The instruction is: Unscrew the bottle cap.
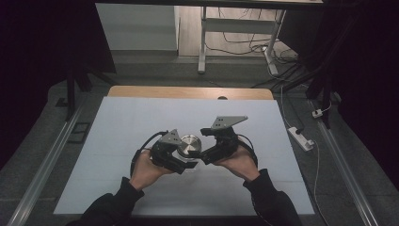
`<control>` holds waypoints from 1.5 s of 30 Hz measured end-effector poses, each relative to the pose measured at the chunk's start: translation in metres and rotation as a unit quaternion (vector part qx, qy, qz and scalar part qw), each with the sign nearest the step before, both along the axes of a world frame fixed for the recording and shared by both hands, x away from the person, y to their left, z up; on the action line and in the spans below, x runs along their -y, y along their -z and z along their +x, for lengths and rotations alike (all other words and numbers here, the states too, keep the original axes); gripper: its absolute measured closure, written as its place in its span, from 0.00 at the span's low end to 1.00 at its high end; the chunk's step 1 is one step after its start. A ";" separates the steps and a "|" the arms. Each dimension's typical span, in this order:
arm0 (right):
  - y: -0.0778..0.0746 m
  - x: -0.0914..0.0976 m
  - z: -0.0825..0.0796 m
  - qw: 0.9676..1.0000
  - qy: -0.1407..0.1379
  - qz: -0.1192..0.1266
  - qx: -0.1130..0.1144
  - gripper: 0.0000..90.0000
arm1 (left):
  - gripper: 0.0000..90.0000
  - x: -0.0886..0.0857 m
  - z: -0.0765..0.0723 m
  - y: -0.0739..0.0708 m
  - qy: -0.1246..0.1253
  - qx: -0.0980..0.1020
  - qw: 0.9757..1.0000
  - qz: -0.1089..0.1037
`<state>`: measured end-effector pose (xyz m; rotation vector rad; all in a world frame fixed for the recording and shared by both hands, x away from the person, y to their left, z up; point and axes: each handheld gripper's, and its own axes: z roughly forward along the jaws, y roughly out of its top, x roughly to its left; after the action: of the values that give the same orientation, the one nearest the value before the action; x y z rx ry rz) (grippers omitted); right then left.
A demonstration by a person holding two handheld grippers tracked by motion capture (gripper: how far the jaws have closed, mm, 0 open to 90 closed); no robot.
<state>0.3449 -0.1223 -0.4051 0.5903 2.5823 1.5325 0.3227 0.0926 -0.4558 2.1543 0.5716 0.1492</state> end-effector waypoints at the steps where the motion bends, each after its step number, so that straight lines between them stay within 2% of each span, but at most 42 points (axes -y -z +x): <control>1: 0.001 -0.002 -0.001 1.000 0.014 -0.006 0.003 0.06 | 0.18 0.000 0.000 0.000 -0.006 0.002 1.000 0.004; 6: 0.005 -0.014 -0.009 0.999 0.040 -0.019 0.016 0.09 | 0.18 0.000 0.000 0.000 -0.025 0.007 1.000 0.012; 8: 0.007 -0.022 -0.015 0.998 0.053 -0.022 0.032 0.13 | 0.18 0.001 0.000 0.000 -0.028 0.007 1.000 0.011; 9: 0.008 -0.024 -0.017 0.997 0.055 -0.021 0.039 0.15 | 0.18 0.001 -0.001 -0.001 -0.026 0.012 0.999 0.020; 11: 0.009 -0.026 -0.019 0.997 0.061 -0.024 0.052 0.20 | 0.17 0.002 -0.002 -0.001 -0.025 0.013 0.999 0.021; 14: 0.010 -0.027 -0.020 0.996 0.060 -0.022 0.058 0.20 | 0.18 0.002 -0.002 -0.002 -0.024 0.012 0.999 0.017; 16: 0.008 -0.024 -0.019 0.997 0.045 -0.020 0.053 0.22 | 0.18 0.001 -0.002 -0.002 -0.014 0.013 1.000 0.017; 17: 0.008 -0.024 -0.019 0.997 0.045 -0.020 0.053 0.22 | 0.18 0.001 -0.003 -0.002 -0.011 0.012 1.000 0.011; 18: 0.006 -0.020 -0.015 0.999 0.020 -0.012 0.045 0.22 | 0.18 -0.001 -0.002 -0.002 0.005 0.007 1.000 -0.002; 19: 0.006 -0.020 -0.015 0.999 0.020 -0.012 0.045 0.22 | 0.18 -0.001 -0.002 -0.002 0.005 0.007 1.000 -0.002; 20: 0.005 -0.017 -0.013 0.999 0.004 -0.008 0.038 0.22 | 0.18 -0.002 -0.002 -0.003 0.013 0.004 1.000 -0.003; 21: 0.005 -0.013 -0.008 0.999 -0.025 -0.001 0.026 0.22 | 0.18 -0.001 -0.002 -0.003 0.020 0.003 1.000 -0.006; 24: 0.006 -0.007 0.000 0.997 -0.077 0.008 0.018 0.22 | 0.18 -0.001 -0.002 -0.002 0.044 -0.001 0.999 -0.008; 25: 0.006 -0.007 0.000 0.997 -0.077 0.008 0.018 0.22 | 0.18 -0.001 -0.002 -0.002 0.052 -0.005 0.999 -0.012; 26: 0.007 -0.005 0.003 0.996 -0.093 0.014 0.009 0.22 | 0.18 0.000 -0.002 -0.002 0.061 -0.006 0.998 -0.013; 27: 0.009 -0.001 0.007 0.992 -0.125 0.022 0.001 0.22 | 0.18 0.000 -0.002 -0.001 0.077 -0.008 0.997 -0.017; 28: 0.010 0.000 0.009 0.990 -0.139 0.029 -0.002 0.22 | 0.18 0.001 -0.002 0.000 0.082 -0.008 0.996 -0.017; 29: 0.011 0.002 0.011 0.988 -0.149 0.031 -0.006 0.22 | 0.18 0.001 -0.002 0.000 0.082 -0.008 0.996 -0.017; 31: 0.011 0.003 0.012 0.988 -0.153 0.032 -0.012 0.22 | 0.18 0.003 -0.003 0.000 0.081 -0.011 0.997 -0.015; 32: 0.011 0.003 0.013 0.990 -0.139 0.030 -0.025 0.20 | 0.18 0.003 -0.002 0.000 0.067 -0.010 0.998 -0.012; 34: 0.008 0.002 0.013 0.994 -0.093 0.018 -0.052 0.14 | 0.18 0.002 -0.001 0.000 0.061 -0.011 0.998 -0.012; 36: 0.005 0.000 0.011 0.997 -0.052 0.014 -0.060 0.10 | 0.18 -0.001 0.000 0.000 0.044 -0.008 0.999 -0.011; 37: 0.005 0.000 0.011 0.997 -0.052 0.014 -0.060 0.10 | 0.18 -0.001 0.000 -0.001 0.031 -0.008 0.999 -0.010; 39: 0.003 -0.003 0.006 0.999 -0.015 0.003 -0.048 0.07 | 0.18 -0.003 0.000 -0.001 0.011 -0.005 1.000 -0.009; 40: 0.003 -0.007 0.000 0.999 0.016 -0.002 -0.032 0.08 | 0.18 -0.003 0.001 -0.001 0.002 -0.003 1.000 -0.006; 41: 0.003 -0.007 0.000 0.999 0.016 -0.002 -0.032 0.08 | 0.18 -0.003 0.000 -0.001 -0.007 -0.002 1.000 -0.005; 42: 0.002 -0.012 -0.006 0.999 0.032 -0.002 -0.013 0.10 | 0.18 -0.003 0.000 -0.002 -0.014 -0.001 1.000 -0.001; 45: 0.003 -0.018 -0.011 0.999 0.042 -0.004 -0.004 0.13 | 0.18 -0.001 0.000 -0.001 -0.023 -0.001 1.000 0.004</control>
<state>0.3344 -0.1045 -0.4086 0.6969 2.5337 1.4959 0.3222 0.0938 -0.4547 2.1501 0.6220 0.1756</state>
